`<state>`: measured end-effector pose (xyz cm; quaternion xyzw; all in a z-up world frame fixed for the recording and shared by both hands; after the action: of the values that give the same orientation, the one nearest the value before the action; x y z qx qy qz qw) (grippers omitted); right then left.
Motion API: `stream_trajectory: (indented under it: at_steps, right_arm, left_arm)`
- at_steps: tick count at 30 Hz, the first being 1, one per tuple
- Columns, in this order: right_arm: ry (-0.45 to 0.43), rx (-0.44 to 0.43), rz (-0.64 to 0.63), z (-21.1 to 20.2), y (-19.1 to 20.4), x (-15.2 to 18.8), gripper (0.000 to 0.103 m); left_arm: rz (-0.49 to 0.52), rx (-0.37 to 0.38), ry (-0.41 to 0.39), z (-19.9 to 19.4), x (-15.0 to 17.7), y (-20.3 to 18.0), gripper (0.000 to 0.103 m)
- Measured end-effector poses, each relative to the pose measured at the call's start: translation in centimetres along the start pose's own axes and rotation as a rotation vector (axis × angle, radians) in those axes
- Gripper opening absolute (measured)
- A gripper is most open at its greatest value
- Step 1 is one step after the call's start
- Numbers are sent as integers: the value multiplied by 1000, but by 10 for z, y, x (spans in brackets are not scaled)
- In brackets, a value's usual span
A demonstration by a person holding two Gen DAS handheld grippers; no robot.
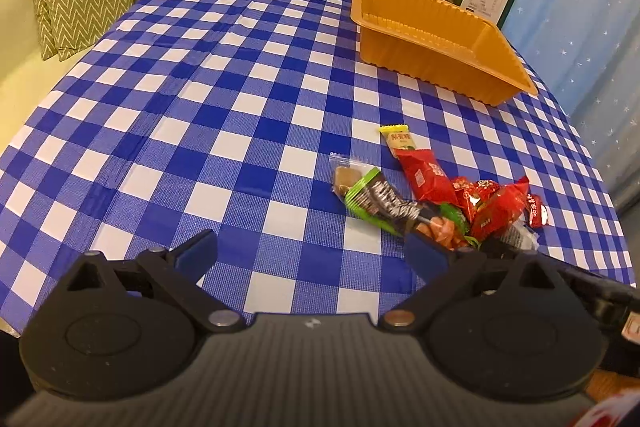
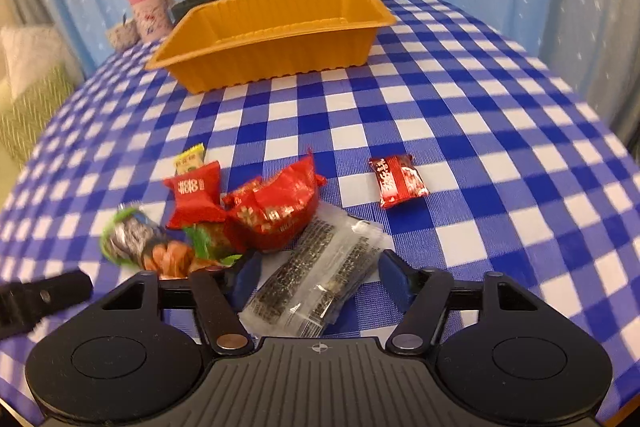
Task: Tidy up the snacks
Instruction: 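Grasp the clear seed pack with the right tool while the left tool grasps the green nut bar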
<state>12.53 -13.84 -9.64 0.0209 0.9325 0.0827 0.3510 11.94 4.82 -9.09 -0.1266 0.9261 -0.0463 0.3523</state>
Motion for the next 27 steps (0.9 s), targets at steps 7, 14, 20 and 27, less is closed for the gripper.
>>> stream_trajectory:
  at_steps: [7,14,20,27]
  right_arm:
    - [-8,-1,-85,-12,-4,10,40]
    - [-4,25,-78,-15,-19,11,41]
    - [-4,29,-97,-15,-21,15,41]
    - [-13,45,-77,-15,-29,13,40]
  left_arm:
    - [-13,35,12,4,0,-8,99]
    - [-69,77,31,16,0,-21,90]
    - [-67,76,17,30,-8,-39,83]
    - [8,40,8,46,-7,-58,66]
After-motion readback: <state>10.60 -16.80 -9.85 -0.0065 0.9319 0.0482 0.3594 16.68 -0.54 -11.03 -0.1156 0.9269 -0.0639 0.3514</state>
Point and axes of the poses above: each gripper's, at about its wrist camera, not at the fingertips, and z roughly the way its jaws point, y to its left, x to its underside, the point moved 1 cm from there along z, roughly the way its jaws point, and after that the axes turned 3 degrees about -y, right-handed, at the moved point
